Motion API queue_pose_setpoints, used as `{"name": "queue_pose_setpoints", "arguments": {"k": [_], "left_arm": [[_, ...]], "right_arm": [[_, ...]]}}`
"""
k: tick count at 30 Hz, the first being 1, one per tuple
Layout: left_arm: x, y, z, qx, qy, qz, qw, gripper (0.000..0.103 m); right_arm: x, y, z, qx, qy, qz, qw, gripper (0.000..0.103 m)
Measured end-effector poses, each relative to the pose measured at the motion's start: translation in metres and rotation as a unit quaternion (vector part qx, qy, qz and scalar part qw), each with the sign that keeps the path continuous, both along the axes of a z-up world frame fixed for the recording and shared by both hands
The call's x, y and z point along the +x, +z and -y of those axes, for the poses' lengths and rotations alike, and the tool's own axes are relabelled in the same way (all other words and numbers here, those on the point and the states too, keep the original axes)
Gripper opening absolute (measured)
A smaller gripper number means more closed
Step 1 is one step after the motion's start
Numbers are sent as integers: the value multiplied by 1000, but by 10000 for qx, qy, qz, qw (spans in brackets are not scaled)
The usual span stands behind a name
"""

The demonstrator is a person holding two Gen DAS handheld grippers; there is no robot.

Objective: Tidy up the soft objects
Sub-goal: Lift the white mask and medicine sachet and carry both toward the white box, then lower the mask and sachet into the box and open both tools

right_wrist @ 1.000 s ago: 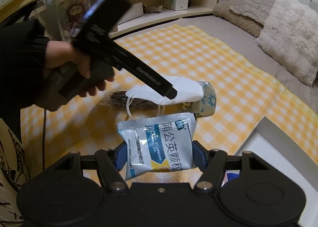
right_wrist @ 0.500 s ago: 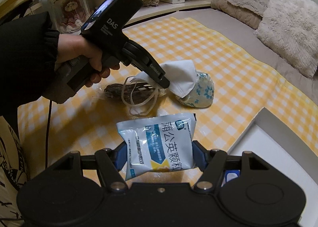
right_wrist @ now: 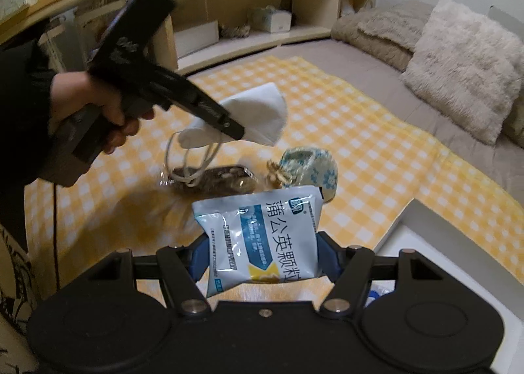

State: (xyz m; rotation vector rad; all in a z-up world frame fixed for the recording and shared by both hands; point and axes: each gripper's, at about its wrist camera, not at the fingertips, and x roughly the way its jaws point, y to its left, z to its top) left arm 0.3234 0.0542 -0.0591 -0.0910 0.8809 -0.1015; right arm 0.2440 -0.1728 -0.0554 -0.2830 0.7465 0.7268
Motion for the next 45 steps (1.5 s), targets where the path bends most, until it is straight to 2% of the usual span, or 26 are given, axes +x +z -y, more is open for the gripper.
{"name": "queue_pose_setpoints", "arguments": {"k": [7, 14, 23, 27, 34, 36, 41, 45], "left_arm": [[-29, 40, 1, -122, 22, 677, 9976, 5], [-48, 68, 21, -207, -154, 1289, 9913, 5], [-48, 71, 69, -209, -636, 1655, 9839, 5], [-42, 65, 98, 64, -998, 1761, 9793, 5], [-34, 45, 155, 575, -1815, 1914, 9629, 5], [-32, 38, 172, 754, -2089, 1977, 9548, 6], [-29, 15, 214, 1220, -2831, 2073, 9284, 6], [-20, -3, 243, 1453, -3180, 2058, 9140, 9]], "right_arm": [[-7, 20, 13, 274, -468, 351, 9979, 67], [-9, 38, 46, 570, -1178, 631, 9894, 67], [-5, 43, 106, 685, -2247, 802, 9687, 67], [-2, 40, 136, 683, -2731, 799, 9562, 67], [2, 26, 180, 703, -3460, 580, 9338, 67], [4, 21, 192, 721, -3624, 507, 9278, 67], [9, 10, 213, 741, -3971, 346, 9141, 67], [14, 2, 228, 685, -4213, 276, 9039, 67]]}}
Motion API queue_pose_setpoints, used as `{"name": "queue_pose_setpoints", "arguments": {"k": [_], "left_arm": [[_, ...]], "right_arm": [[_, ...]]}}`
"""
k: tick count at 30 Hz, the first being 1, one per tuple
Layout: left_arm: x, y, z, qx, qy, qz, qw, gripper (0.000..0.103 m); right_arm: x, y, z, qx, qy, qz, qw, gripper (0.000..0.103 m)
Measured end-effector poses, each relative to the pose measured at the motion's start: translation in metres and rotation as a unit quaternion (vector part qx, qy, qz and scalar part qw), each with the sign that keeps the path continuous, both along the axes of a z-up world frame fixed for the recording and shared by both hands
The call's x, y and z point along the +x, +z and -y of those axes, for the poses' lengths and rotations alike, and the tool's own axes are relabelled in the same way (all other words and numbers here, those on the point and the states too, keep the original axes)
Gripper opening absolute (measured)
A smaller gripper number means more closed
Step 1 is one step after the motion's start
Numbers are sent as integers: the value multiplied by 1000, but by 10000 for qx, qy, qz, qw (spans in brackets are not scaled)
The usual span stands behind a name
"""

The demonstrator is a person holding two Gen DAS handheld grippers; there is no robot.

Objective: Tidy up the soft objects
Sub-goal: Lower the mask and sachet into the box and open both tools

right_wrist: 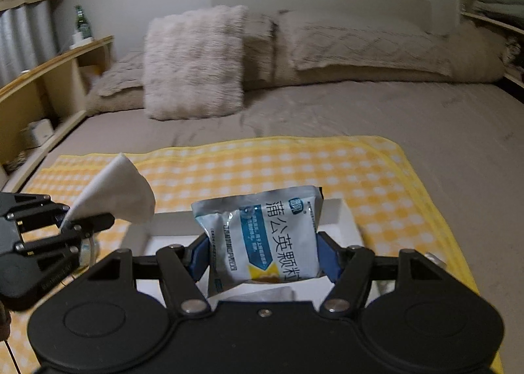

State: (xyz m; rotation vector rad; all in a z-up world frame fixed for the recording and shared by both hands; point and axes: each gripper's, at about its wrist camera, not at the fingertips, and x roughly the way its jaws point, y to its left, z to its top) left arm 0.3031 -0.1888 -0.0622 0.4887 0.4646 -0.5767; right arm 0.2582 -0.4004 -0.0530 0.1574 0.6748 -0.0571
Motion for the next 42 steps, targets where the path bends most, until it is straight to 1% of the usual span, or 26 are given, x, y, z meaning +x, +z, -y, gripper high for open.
{"name": "queue_pose_setpoints", "arguments": {"k": [2, 3, 4, 5, 6, 7, 10, 12, 13, 17, 19, 21, 25, 30, 35, 42], "left_arm": [[2, -9, 13, 216, -97, 122, 9996, 10], [3, -15, 20, 341, -135, 198, 9991, 14], [4, -20, 25, 463, -188, 271, 9984, 28], [6, -25, 29, 556, -237, 336, 9976, 51], [9, -30, 32, 624, -289, 350, 9970, 61], [12, -34, 34, 652, -316, 269, 9970, 71], [20, -42, 32, 522, -285, -136, 9981, 71], [24, -44, 29, 429, -274, -321, 9982, 73], [27, -44, 27, 370, -235, -416, 9982, 76], [34, -41, 16, -53, -36, -732, 9973, 78], [36, -38, 13, -242, 70, -841, 9961, 78], [38, -36, 9, -401, 168, -952, 9945, 78], [42, -35, 5, -636, 276, -1233, 9899, 79], [41, -35, 5, -608, 301, -1341, 9887, 83], [38, -31, 3, -756, 407, -1487, 9851, 85], [33, -21, -7, -1042, 644, -1710, 9776, 87]], "right_arm": [[2, -5, 8, 25, -140, -77, 9999, 67], [4, -8, 11, 31, -192, -116, 9997, 67], [5, -10, 14, 27, -232, -153, 9996, 67], [6, -13, 16, 14, -266, -190, 9995, 67], [7, -15, 19, 6, -288, -220, 9993, 67], [8, -18, 22, 0, -310, -258, 9992, 67], [12, -25, 27, 19, -341, -361, 9988, 67], [17, -31, 31, 57, -358, -439, 9984, 67], [18, -32, 31, 76, -381, -466, 9982, 67], [26, -38, 35, 245, -524, -470, 9972, 68], [30, -41, 37, 310, -606, -434, 9967, 71], [36, -47, 38, 396, -676, -565, 9953, 98], [38, -55, 36, 317, -648, -778, 9944, 98], [32, -56, 32, 137, -518, -823, 9952, 98], [25, -51, 29, 109, -436, -781, 9959, 98], [16, -38, 23, 95, -281, -592, 9978, 98]]}}
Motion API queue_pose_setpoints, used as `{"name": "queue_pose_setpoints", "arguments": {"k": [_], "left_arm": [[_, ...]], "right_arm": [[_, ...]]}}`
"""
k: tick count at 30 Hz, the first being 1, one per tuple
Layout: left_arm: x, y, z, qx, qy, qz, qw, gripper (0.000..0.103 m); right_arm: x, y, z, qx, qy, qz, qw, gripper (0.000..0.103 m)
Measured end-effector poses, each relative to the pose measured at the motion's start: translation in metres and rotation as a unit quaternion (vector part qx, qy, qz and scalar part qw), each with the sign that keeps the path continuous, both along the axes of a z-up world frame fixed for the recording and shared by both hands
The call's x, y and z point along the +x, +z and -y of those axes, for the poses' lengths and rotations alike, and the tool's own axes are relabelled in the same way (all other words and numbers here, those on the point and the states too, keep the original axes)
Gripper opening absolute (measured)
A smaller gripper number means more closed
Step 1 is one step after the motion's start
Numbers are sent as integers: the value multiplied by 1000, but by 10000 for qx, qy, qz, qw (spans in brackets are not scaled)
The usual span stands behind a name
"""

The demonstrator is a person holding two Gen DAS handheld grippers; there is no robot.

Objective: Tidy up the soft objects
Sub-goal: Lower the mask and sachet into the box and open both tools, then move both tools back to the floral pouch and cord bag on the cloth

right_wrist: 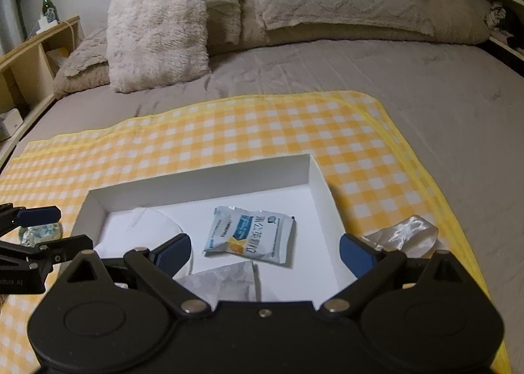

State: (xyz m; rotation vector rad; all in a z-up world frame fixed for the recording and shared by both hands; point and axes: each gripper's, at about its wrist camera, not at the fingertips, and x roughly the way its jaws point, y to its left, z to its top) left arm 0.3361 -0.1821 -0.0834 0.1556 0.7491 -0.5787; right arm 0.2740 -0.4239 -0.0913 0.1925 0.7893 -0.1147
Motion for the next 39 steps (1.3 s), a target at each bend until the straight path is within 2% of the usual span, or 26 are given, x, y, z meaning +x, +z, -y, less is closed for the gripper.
{"name": "queue_pose_setpoints", "arguments": {"k": [6, 16, 26, 39], "left_arm": [[-11, 13, -6, -15, 78, 113, 9999, 89], [-34, 38, -24, -135, 428, 297, 9986, 102], [-57, 53, -41, -307, 856, 294, 9954, 103], [-79, 62, -57, -284, 1019, 439, 9934, 103]], "right_arm": [[-12, 14, -5, -39, 66, 221, 9997, 98], [-41, 42, -19, -123, 247, 648, 9975, 99], [-71, 56, -37, -362, 380, 812, 9953, 103], [-83, 63, -50, -453, 412, 987, 9932, 103]]}}
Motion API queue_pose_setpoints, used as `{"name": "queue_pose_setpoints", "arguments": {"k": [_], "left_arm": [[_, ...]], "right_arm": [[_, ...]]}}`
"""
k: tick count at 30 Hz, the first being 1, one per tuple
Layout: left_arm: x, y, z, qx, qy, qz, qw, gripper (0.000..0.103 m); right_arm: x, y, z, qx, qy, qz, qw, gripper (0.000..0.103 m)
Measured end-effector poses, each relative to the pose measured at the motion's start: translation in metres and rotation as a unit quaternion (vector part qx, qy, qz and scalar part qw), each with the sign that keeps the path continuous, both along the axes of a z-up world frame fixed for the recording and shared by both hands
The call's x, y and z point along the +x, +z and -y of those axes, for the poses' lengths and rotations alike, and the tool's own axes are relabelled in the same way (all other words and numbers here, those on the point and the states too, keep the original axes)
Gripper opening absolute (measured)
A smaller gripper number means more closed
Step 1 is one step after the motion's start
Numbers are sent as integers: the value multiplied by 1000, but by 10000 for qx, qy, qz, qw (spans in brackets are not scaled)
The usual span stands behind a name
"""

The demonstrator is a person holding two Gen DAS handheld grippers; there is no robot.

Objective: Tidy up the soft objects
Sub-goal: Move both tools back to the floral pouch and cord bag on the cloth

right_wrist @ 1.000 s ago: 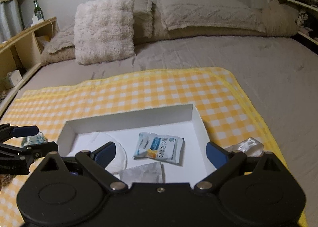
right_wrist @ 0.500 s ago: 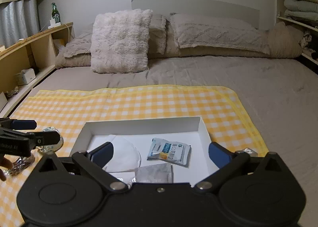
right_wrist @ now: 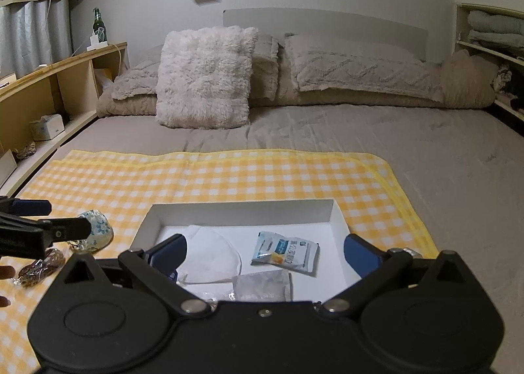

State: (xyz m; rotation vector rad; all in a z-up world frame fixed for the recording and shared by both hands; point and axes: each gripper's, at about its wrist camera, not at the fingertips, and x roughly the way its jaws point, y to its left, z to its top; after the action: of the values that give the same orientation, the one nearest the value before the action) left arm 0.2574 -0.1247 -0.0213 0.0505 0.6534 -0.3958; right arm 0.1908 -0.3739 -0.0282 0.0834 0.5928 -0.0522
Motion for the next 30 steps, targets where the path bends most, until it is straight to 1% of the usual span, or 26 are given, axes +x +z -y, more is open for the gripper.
{"name": "queue_pose_setpoints", "arguments": {"k": [6, 10, 15, 19, 25, 30], "left_arm": [[-4, 3, -24, 10, 242, 15, 9997, 103], [-3, 2, -46, 58, 501, -4, 9987, 103], [-2, 2, -73, 109, 784, 16, 9969, 103], [-2, 1, -93, 151, 908, -9, 9958, 103], [0, -4, -124, 243, 1261, -92, 9917, 103], [2, -11, -142, 414, 1473, -211, 9880, 103]], "right_arm": [[7, 0, -12, -33, 62, 41, 10000, 103], [14, -1, -25, -42, 165, 34, 9998, 103], [24, -1, -44, -56, 350, 36, 9994, 103], [32, -2, -62, -67, 510, 43, 9987, 103], [46, -2, -88, -34, 776, 29, 9970, 103], [58, -2, -112, 39, 960, 65, 9954, 103]]}}
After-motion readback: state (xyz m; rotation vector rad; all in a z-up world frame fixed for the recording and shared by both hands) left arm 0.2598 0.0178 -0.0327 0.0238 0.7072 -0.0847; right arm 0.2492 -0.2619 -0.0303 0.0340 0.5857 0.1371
